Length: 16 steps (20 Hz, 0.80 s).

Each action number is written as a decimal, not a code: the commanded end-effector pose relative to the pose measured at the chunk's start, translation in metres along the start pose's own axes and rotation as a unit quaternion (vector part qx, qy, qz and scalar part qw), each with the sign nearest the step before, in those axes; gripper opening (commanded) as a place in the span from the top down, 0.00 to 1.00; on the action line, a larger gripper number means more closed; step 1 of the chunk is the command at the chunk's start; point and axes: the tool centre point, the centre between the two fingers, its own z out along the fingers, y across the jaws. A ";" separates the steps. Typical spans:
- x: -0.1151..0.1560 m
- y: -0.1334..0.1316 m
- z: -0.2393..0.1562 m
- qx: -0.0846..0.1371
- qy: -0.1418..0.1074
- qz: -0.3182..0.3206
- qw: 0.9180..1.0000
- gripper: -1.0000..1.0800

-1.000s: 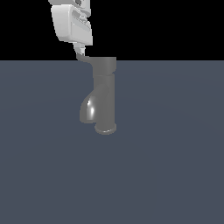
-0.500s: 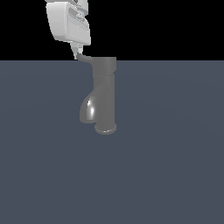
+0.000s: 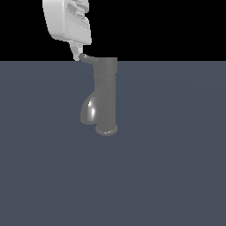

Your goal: Turn on the faucet by rotating a designated handle.

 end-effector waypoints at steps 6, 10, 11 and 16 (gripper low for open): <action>0.015 0.018 0.000 -0.003 0.002 0.005 1.000 1.00; 0.019 0.027 0.000 -0.004 0.002 0.005 1.000 1.00; 0.021 0.029 -0.001 -0.004 0.002 0.005 1.000 1.00; 0.018 0.034 0.000 -0.003 0.001 -0.004 1.000 1.00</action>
